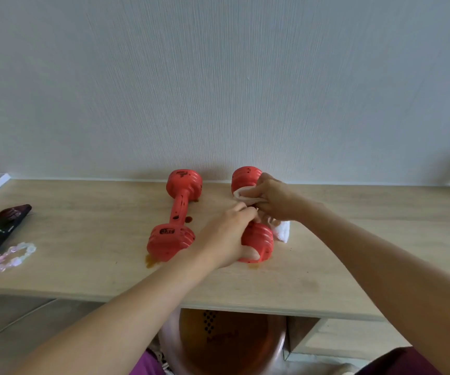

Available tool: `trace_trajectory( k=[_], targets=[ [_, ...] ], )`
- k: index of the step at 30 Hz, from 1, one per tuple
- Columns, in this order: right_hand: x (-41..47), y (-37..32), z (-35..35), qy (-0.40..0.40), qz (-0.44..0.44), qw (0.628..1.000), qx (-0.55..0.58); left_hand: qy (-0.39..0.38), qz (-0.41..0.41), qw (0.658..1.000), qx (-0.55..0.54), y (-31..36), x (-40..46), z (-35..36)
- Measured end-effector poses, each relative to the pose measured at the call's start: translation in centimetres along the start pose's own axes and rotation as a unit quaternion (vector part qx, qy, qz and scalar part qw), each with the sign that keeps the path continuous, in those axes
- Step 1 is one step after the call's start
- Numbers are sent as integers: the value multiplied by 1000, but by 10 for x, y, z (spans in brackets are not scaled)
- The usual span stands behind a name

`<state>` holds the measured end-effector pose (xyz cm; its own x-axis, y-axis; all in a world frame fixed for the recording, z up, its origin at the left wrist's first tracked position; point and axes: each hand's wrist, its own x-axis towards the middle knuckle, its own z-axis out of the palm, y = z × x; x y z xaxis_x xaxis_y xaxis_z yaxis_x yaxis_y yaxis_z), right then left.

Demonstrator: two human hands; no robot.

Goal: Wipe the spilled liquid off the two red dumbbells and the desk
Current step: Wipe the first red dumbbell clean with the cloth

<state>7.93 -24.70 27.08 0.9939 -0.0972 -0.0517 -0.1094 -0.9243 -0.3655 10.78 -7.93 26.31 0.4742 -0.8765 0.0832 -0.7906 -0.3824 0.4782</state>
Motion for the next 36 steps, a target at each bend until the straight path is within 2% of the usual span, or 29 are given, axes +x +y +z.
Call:
trace_trajectory(
  k=[3, 6, 8, 11, 12, 15, 18, 21, 24, 26, 29, 31, 33, 36],
  targets=[
    [-20, -8, -5, -64, -58, 996, -12, 11, -18, 997, -75, -10, -7, -1],
    [-22, -13, -10, -90, -49, 995, -16, 4, -34, 986, -163, -16, -14, 3],
    [-10, -10, -6, -50, -21, 999, -4, 9, -45, 982, -184, -19, -16, 5],
    [9, 0, 1, 61, 42, 997, 33, 16, -58, 977, -204, -18, -17, 6],
    [11, 2, 5, 69, 40, 996, 30, 19, -59, 976, -208, -17, -17, 6],
    [1, -1, 3, 28, -9, 999, 21, 19, -60, 975, -215, -20, -17, 6],
    [-22, -9, -7, -77, -78, 993, -52, 23, -68, 968, -240, -25, -20, 7],
    [-19, -9, -13, -86, -63, 993, -40, 19, -63, 965, -254, -25, -20, 9],
    [2, 3, -5, 36, 9, 999, -6, 18, -63, 967, -246, -23, -16, 10],
    [11, 7, 2, 76, 24, 997, -10, 17, -66, 968, -242, -24, -15, 10],
    [9, 7, 6, 67, 36, 997, -6, -3, -62, 979, -193, -20, -13, 5],
    [8, 7, 6, 62, 43, 997, -1, -17, -44, 997, -60, -13, -8, 1],
    [7, 7, 4, 60, 48, 997, 4, -10, -9, 999, 41, -4, -2, 2],
    [6, 7, 4, 65, 54, 996, 4, -15, 10, 999, 28, 3, 3, 6]
  ],
)
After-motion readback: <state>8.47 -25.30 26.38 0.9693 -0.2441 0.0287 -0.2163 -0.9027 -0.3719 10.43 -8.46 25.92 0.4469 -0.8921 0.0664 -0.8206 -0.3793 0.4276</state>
